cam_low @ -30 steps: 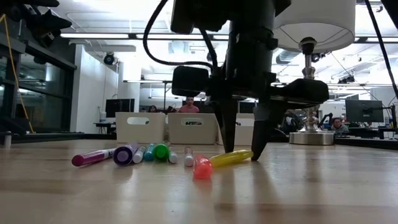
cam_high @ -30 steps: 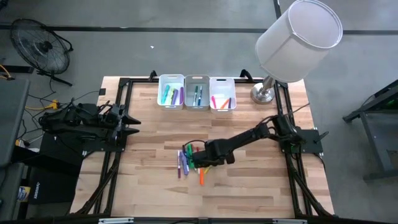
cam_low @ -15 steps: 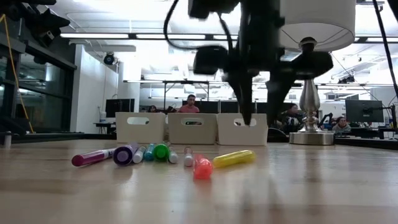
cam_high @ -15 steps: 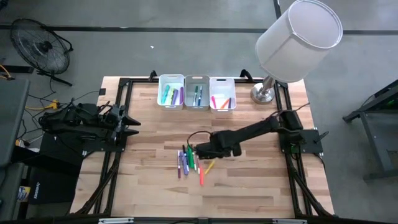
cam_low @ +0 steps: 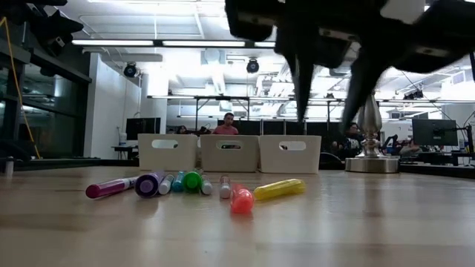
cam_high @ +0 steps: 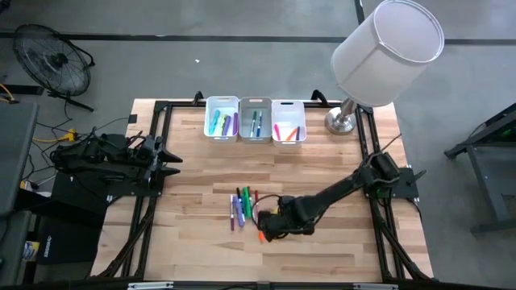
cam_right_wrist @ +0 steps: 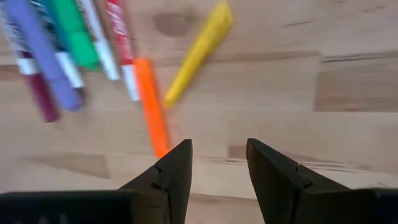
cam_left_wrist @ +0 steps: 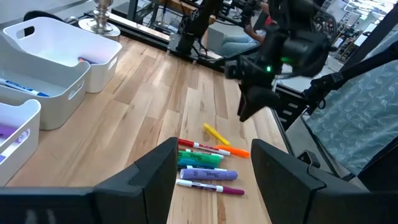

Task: Pick & Place Markers
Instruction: Put the yellow pen into the right white bin

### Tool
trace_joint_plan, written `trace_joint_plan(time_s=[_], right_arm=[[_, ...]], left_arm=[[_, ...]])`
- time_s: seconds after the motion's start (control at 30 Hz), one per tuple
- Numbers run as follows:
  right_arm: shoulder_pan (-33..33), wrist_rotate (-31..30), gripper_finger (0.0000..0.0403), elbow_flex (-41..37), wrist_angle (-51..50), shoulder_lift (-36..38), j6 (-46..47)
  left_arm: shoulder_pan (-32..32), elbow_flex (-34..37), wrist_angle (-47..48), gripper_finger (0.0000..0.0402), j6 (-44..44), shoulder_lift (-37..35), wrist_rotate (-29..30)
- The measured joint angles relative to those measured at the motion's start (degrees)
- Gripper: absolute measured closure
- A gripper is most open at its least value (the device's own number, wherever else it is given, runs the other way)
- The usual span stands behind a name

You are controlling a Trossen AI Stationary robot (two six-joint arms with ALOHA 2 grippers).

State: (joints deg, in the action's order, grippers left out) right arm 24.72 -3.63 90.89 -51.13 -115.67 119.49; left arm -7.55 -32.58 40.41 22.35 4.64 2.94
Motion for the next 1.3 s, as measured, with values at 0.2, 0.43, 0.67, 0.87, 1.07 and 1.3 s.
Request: trace_joint_plan(time_s=[0.2, 0.43, 0.67, 0.87, 1.07, 1.3], right_arm=[[-0.96, 0.16, 0.0261, 0.07, 2.37, -2.74, 0.31], [-3.41, -2.49, 0.0261, 0.12, 5.03, -4.48, -1.62], [-4.80, -2.94, 0.0261, 0.14, 3.64, -4.55, -2.51], [-4.78, -1.26, 0.0261, 0.17, 5.68, -6.99, -2.07], [-4.82, 0.01, 0.0261, 0.41, 9.04, -9.83, -2.58], [-4.99, 3.95, 0.0261, 0.55, 5.15, -10.32, -7.09]], left_arm=[[0.02, 0.00, -0.01, 0.0200, 0.00, 0.00, -0.02], [0.02, 0.00, 0.03, 0.0200, 0.02, 0.00, -0.02], [0.02, 0.00, 0.04, 0.0200, 0.24, 0.00, -0.02], [0.02, 0.00, 0.12, 0.0200, 0.39, 0.00, -0.20], [0.02, 0.00, 0.12, 0.0200, 0.36, -0.01, -0.67], [0.00, 0.00, 0.17, 0.0200, 0.35, 0.00, -0.63]])
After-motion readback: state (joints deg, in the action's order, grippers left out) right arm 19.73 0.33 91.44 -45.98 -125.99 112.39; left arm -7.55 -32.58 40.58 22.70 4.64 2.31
